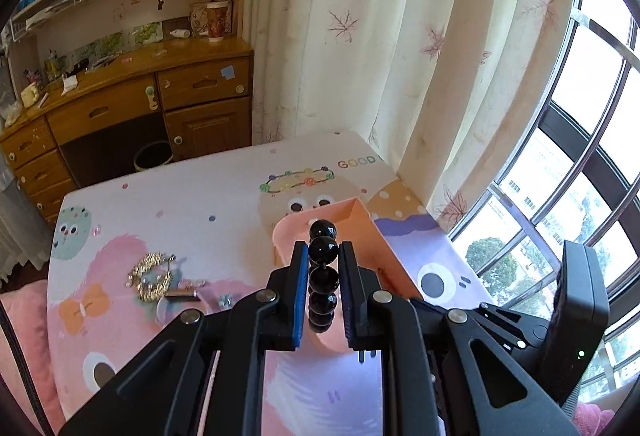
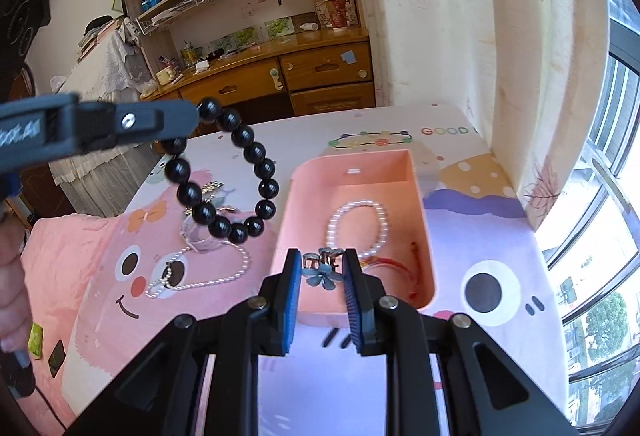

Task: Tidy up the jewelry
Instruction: 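Lift the black bracelet and flower charm and carry both over the pink box, then open both tools to drop the black bracelet and flower charm into the box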

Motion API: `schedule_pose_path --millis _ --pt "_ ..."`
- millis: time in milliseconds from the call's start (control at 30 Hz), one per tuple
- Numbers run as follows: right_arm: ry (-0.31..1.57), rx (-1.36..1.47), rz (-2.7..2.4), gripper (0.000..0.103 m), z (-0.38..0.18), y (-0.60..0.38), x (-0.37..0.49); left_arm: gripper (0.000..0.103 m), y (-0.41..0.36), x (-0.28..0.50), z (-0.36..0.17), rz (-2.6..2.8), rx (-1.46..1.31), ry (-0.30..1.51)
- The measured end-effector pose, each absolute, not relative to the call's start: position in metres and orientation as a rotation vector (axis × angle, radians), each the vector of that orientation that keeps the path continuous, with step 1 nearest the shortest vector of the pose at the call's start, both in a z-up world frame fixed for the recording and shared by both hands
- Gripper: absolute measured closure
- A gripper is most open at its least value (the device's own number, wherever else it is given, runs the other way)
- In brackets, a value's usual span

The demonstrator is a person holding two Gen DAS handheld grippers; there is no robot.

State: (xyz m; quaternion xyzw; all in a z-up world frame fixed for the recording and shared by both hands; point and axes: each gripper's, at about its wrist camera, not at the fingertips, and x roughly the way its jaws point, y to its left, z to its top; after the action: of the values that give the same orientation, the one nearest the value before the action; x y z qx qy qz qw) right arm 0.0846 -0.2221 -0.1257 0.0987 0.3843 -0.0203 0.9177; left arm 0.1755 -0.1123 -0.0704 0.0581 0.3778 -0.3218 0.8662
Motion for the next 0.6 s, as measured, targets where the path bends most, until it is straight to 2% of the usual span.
schedule_pose_path --millis 600 --pt "0.807 0.182 -0.030 0.082 -0.133 -0.258 0.086 0.090 -0.172 0.189 -0.088 -0.661 0.179 0.821"
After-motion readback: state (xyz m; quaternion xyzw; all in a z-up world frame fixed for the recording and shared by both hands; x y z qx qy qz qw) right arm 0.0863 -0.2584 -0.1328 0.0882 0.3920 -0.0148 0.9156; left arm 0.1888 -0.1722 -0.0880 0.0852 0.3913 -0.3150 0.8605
